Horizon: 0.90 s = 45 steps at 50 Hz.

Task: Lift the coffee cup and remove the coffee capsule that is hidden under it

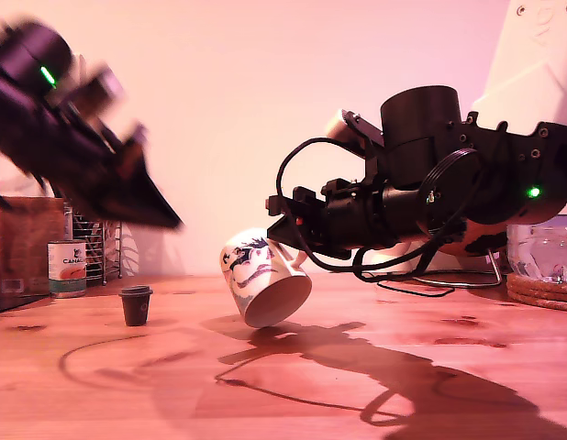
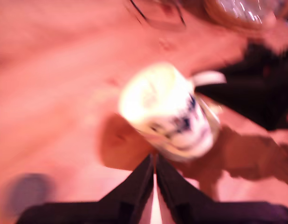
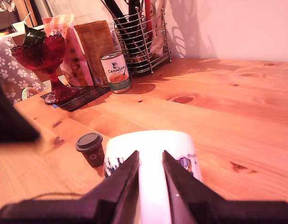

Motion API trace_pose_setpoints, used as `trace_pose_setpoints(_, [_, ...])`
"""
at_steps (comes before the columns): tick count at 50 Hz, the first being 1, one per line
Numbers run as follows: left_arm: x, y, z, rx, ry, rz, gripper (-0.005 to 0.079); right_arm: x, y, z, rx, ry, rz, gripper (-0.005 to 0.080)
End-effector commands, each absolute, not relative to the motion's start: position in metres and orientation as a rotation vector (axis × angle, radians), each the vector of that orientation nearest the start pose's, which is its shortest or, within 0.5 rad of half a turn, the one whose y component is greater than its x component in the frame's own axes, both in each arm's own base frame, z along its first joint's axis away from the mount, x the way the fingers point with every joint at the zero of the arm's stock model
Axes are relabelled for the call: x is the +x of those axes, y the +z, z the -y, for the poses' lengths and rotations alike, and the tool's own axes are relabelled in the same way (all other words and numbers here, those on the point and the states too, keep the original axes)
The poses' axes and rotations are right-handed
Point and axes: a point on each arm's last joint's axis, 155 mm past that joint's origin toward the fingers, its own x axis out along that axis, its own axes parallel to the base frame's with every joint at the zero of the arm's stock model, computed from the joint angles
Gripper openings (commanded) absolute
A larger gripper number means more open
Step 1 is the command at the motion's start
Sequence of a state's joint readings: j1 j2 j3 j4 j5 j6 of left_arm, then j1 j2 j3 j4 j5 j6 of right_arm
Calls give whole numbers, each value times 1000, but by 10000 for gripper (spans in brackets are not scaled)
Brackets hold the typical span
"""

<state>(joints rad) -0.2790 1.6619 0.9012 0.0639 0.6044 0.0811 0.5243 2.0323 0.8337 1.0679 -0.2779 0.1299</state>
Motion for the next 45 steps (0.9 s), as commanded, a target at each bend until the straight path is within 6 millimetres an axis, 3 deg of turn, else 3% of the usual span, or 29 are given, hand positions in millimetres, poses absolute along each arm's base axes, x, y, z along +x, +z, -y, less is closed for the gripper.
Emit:
trace_pose_setpoints(1, [378, 94, 232, -47, -916, -683, -21, 411, 56, -303, 88, 792, -318, -12])
trace_pose_setpoints(21, [346, 81, 287, -33, -1066, -703, -21, 412, 59, -303, 87, 791, -303, -12])
trace_pose_setpoints(32, [344, 63, 304, -12, -1089, -698, -21, 412, 59, -303, 88, 792, -303, -12])
trace_pose_setpoints(45, [355, 70, 308, 74, -1088, -592, -21, 414, 58, -300, 90, 783, -309, -12])
